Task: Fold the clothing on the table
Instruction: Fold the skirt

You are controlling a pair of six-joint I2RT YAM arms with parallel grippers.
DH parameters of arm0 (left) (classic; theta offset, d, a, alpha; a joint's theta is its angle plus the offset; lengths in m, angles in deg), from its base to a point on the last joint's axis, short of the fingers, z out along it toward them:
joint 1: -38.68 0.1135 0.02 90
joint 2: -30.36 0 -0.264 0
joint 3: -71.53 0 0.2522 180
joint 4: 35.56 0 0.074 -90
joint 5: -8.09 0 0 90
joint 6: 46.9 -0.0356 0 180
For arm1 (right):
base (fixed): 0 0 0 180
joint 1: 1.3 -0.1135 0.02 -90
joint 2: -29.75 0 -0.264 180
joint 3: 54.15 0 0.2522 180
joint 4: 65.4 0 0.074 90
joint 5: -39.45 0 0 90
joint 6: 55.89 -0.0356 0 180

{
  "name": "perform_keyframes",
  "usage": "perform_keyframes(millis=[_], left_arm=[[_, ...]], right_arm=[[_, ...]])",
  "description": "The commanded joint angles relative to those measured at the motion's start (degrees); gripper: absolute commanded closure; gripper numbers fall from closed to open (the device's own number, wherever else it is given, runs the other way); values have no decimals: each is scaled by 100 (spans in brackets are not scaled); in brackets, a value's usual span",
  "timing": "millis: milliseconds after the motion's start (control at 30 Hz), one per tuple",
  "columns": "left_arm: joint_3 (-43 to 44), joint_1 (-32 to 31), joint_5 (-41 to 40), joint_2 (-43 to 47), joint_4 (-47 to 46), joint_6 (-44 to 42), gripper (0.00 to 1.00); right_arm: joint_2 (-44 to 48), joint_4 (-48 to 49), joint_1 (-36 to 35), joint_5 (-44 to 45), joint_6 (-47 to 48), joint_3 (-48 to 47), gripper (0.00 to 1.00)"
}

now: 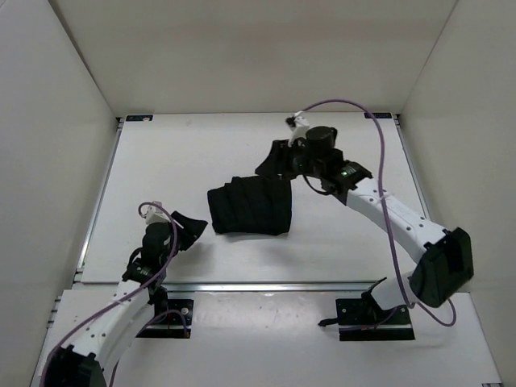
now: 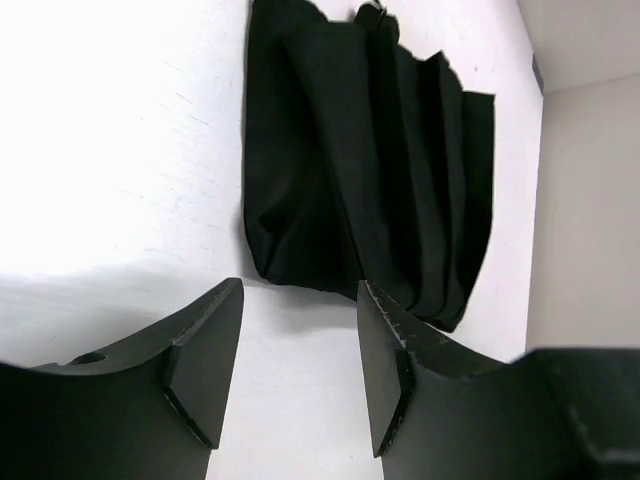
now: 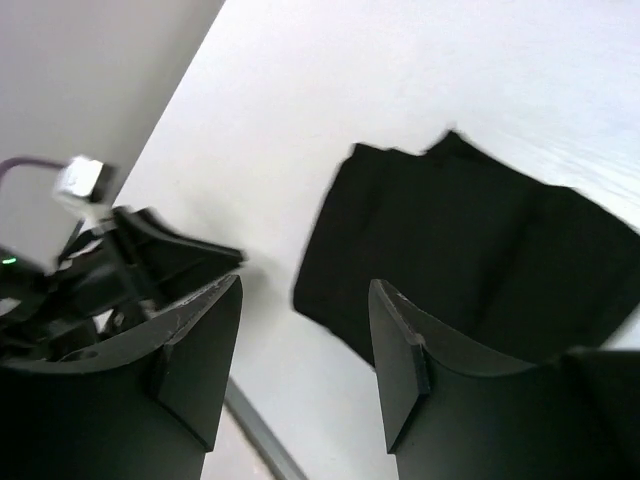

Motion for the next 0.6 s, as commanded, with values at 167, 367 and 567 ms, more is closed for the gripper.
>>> perform_keyframes(millis=[167, 367, 567], left_arm=[[1603, 424, 1582, -696, 1593, -1479, 31], [2644, -6, 3138, -2394, 1534, -2325, 1], [2415, -315, 2956, -2175, 1232, -2297, 1]], right_arm=[[741, 166, 654, 193, -59, 1068, 49], [724, 43, 777, -27, -24, 1165, 48], [707, 95, 813, -36, 11, 1270, 48]])
